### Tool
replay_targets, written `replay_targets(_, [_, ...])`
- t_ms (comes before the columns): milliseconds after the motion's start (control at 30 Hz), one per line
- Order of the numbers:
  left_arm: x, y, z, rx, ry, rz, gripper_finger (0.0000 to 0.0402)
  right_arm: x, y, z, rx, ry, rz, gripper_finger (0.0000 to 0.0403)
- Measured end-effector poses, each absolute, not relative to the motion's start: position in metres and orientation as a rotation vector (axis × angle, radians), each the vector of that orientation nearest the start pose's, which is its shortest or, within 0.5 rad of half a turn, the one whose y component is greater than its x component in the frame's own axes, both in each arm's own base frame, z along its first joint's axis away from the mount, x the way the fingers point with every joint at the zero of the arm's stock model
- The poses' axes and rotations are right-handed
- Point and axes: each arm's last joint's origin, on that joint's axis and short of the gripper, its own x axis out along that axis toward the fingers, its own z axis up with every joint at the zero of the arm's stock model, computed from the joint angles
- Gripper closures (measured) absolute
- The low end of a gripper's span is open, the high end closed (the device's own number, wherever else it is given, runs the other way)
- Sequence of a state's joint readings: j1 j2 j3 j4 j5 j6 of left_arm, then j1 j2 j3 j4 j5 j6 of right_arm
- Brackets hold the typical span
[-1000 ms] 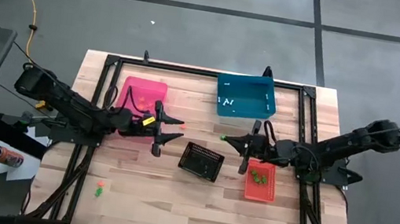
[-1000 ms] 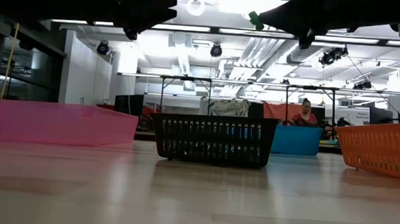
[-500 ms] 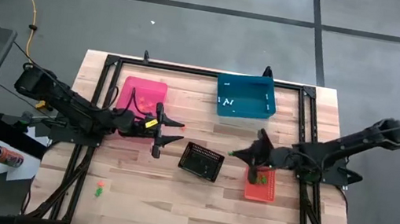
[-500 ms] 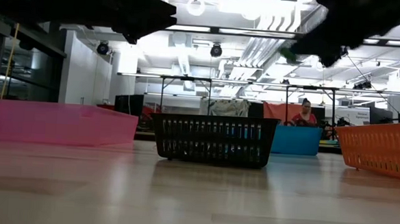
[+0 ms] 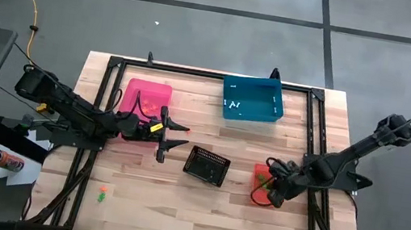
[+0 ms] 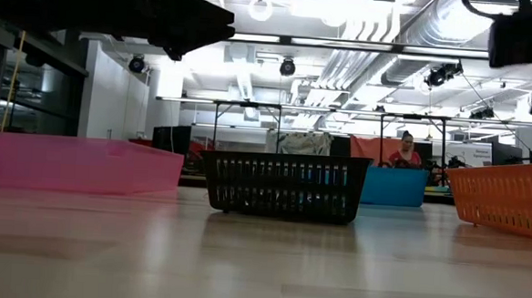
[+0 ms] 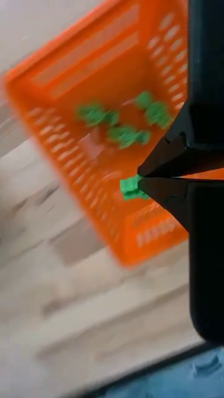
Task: Sort Halloween decoration
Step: Put the green skeleton toy into the orange bin, then put the orange spider toy into the pink bin
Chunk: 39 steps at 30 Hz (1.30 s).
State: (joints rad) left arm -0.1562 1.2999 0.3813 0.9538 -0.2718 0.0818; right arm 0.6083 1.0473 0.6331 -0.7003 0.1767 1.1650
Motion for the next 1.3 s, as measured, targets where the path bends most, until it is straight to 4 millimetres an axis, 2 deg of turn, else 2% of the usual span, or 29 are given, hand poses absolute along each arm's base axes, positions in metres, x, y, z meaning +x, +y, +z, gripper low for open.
replay_targets(167, [0.24, -0.03, 0.203, 0.074, -0.03, 0.117, 0.0229, 0.148, 0.1, 0.193, 0.651, 1.169, -0.333, 0.0403])
replay_targets(600, [0.24, -0.03, 0.203, 0.075, -0.029, 0.118, 0.0229, 0.152, 0.098, 0.191, 0.71, 1.162, -0.382, 0.04])
replay_targets(733, [0.24, -0.03, 0.202, 0.076, -0.023, 0.117, 0.0229, 0.153, 0.098, 0.191, 0.711, 1.156, -0.389, 0.0373])
replay_targets(1000, [0.24, -0.03, 0.202, 0.076, -0.022, 0.123, 0.0229, 0.153, 0.098, 0.191, 0.686, 1.156, -0.374, 0.0283])
replay_targets(1100, [0.24, -0.03, 0.202, 0.076, -0.022, 0.124, 0.0229, 0.154, 0.099, 0.192, 0.695, 1.15, -0.36, 0.0268])
replay_targets(1200, [0.24, -0.029, 0.202, 0.072, -0.021, 0.135, 0.0229, 0.159, 0.102, 0.201, 0.701, 1.126, -0.3, 0.0264])
replay_targets(1300, [0.239, -0.028, 0.202, 0.046, -0.022, 0.168, 0.0229, 0.169, 0.108, 0.223, 0.621, 1.012, -0.204, 0.0264])
